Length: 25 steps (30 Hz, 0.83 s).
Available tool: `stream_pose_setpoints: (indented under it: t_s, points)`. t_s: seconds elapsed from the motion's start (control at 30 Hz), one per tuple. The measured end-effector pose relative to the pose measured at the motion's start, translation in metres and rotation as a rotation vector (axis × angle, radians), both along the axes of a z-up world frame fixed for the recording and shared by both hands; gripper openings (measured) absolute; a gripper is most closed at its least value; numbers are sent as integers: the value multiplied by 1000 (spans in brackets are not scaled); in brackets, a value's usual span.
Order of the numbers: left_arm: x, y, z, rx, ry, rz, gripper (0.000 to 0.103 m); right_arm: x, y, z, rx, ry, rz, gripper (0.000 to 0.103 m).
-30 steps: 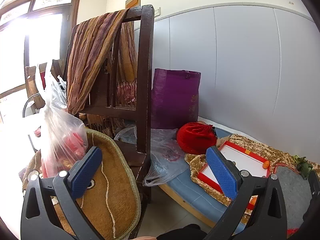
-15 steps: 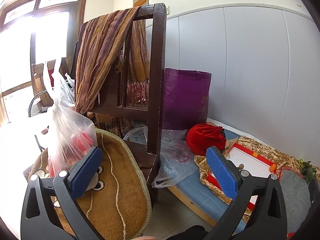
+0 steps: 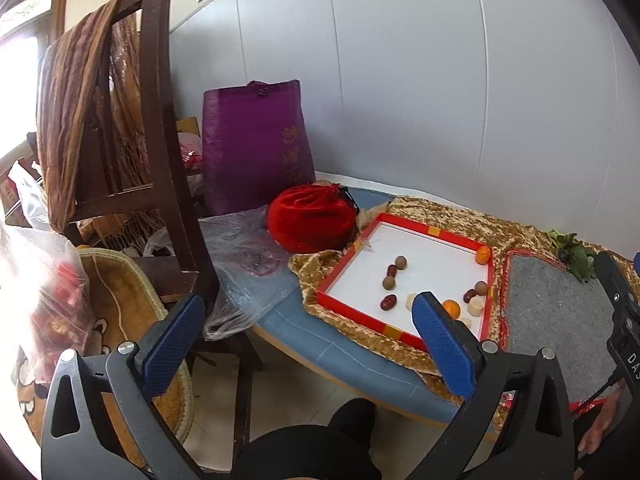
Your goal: Organize fruits
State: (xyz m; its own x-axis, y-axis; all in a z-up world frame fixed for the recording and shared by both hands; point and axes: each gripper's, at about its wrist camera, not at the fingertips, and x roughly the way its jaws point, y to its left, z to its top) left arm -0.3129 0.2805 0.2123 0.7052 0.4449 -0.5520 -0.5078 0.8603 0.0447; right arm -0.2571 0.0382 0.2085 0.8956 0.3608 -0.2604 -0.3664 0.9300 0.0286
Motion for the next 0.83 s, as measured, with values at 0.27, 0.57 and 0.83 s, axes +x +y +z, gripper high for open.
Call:
stream_pose_setpoints:
  t_s: [0.27,0.57,0.83]
  points:
    - [18,-17,5,-17,6,-38,103,7,-4,0,9,3,8,101]
    - [22,-4,7,-14,-4,14,103,6,31,-1,-67,-4,71,101]
    - [34,2,2,13,-10,32,103,10,46,-3,-92,17,108,101]
